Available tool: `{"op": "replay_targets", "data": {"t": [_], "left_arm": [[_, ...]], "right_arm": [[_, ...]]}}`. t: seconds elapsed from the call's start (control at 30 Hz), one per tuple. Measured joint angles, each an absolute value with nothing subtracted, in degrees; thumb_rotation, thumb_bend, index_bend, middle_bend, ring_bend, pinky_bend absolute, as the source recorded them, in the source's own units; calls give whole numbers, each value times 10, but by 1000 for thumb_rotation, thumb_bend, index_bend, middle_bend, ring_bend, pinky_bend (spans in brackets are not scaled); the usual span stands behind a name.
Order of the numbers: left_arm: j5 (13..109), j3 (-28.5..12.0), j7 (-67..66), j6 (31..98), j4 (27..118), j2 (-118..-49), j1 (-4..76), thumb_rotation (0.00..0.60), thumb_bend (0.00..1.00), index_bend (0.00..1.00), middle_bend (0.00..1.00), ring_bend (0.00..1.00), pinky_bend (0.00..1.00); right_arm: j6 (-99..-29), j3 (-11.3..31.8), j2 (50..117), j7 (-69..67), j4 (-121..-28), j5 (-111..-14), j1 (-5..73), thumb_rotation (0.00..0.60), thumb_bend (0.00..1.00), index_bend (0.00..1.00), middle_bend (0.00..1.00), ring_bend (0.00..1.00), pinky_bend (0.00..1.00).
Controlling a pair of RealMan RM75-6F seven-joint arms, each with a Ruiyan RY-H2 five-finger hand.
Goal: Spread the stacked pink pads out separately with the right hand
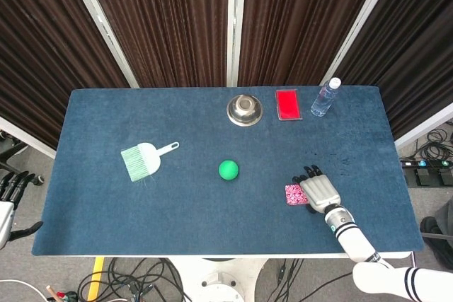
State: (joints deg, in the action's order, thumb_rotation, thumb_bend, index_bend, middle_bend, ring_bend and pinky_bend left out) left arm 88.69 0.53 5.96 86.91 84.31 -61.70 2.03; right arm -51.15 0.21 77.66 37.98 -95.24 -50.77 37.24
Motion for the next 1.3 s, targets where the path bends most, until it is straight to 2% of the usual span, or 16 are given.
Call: {"op": "replay_targets", "data": {"t": [0.2,1.3], "left_arm": [[883,5,61,868,839,-619,19,600,0,112,74,14,194],[878,5,81,867,818,-628,13,600,0,113,74,14,195]], "right_arm": [[-518,-5,784,386,-950,-505,378,600,164,183,198,0,0],[-552,-22,813,412,-941,-476,395,600,212,220,295,0,0]]}}
